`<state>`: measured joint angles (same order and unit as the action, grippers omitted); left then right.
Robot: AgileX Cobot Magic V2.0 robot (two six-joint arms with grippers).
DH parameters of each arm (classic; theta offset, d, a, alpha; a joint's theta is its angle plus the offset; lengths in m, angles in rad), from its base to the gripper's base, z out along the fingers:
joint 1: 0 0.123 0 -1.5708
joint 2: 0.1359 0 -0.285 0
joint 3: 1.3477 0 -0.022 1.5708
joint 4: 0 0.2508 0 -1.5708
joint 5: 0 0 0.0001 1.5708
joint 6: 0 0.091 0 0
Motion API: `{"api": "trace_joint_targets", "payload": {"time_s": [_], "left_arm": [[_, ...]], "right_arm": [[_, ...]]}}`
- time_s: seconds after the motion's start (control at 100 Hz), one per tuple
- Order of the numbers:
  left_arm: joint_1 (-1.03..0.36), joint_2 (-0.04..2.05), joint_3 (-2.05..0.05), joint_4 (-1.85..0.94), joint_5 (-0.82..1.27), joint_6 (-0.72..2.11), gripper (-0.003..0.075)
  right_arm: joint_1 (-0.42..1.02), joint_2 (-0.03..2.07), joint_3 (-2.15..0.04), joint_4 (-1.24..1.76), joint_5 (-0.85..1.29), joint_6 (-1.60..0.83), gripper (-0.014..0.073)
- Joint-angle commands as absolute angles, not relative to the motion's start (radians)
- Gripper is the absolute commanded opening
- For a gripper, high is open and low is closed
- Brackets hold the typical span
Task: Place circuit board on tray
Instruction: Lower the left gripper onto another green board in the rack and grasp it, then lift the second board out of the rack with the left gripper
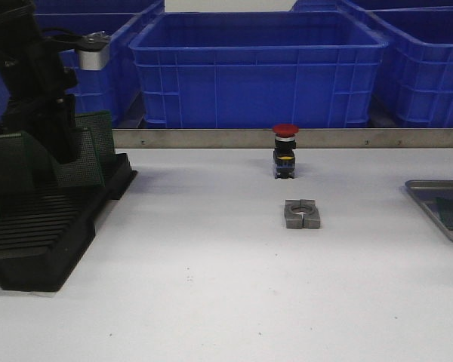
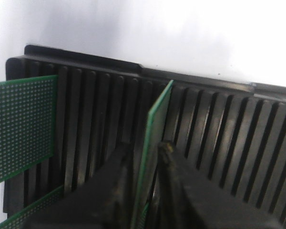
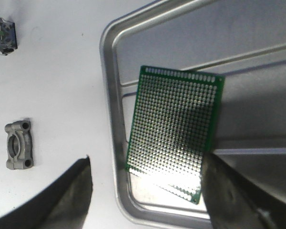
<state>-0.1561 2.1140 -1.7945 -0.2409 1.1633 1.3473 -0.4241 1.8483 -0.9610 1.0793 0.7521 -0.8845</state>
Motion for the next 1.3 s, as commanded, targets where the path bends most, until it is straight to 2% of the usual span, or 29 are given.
{"api": "trace_joint_targets", "payload": {"time_s": [0.0,0.1,0.49,0.91,1.07,1.29], "left_arm": [[-0.155,2.056,-1.826,-0.27,1.165,1.347,0.0039],[-0.155,2.056,-1.837,-0.272,1.166,1.347,-0.0019],[-0.155,2.054,-1.952,-0.312,1.277,1.347,-0.0018],[-0.161,1.947,-1.976,-0.614,1.277,1.344,-0.0018],[-0.212,1.89,-1.976,-0.681,1.277,1.298,-0.0018],[-0.352,1.872,-1.976,-0.686,1.277,1.253,-0.0018]], "right_arm": [[-0.429,1.795,-0.985,1.104,0.783,-0.891,0.0508],[-0.429,1.795,-0.985,1.104,0.783,-0.891,0.0508],[-0.429,1.795,-0.985,1.104,0.783,-0.891,0.0508],[-0.429,1.795,-0.985,1.104,0.783,-0.891,0.0508],[-0.429,1.795,-0.985,1.104,0.783,-0.891,0.0508],[-0.429,1.795,-0.985,1.104,0.783,-0.891,0.0508]]}}
